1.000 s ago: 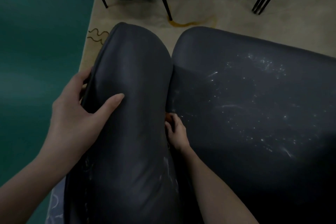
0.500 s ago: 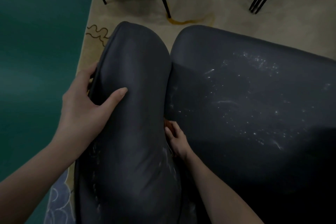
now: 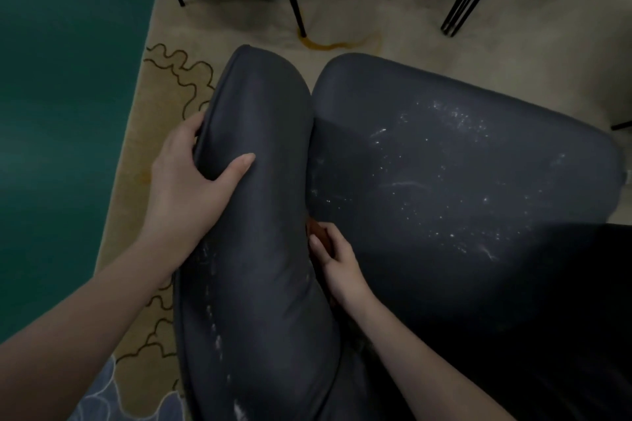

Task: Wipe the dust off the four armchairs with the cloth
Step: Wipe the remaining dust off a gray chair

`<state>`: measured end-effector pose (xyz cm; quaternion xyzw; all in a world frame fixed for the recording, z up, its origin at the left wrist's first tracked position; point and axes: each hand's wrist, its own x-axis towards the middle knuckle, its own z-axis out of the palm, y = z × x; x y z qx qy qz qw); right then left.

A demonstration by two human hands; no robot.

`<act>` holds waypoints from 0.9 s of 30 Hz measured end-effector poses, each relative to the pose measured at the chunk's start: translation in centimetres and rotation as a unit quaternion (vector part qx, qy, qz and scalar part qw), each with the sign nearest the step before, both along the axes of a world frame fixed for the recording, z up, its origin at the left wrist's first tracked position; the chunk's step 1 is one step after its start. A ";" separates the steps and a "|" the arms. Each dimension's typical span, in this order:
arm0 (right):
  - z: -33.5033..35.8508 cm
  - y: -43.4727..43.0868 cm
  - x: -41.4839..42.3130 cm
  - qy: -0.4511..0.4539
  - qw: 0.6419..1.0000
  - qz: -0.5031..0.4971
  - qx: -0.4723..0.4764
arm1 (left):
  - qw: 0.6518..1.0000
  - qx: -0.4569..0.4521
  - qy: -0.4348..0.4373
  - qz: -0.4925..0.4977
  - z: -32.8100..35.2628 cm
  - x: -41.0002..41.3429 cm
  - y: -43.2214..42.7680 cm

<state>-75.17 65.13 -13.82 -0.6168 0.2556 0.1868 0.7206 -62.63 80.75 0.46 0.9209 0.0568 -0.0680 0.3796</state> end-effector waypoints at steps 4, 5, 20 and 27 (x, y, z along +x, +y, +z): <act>2.5 -0.3 -0.5 -0.007 1.000 -0.007 0.001 | 1.000 0.003 -0.003 -0.004 0.2 0.0 0.0; 3.1 -0.3 -0.7 -0.011 1.000 -0.008 0.002 | 1.000 0.006 -0.002 -0.006 0.2 0.0 0.0; 10.2 -0.9 -3.9 -0.135 0.983 -0.059 -0.109 | 1.000 -0.025 -0.007 -0.016 -0.5 0.3 0.4; 8.4 -0.4 -3.0 -0.057 0.984 -0.009 -0.166 | 0.999 -0.033 -0.005 -0.020 -0.7 0.2 0.7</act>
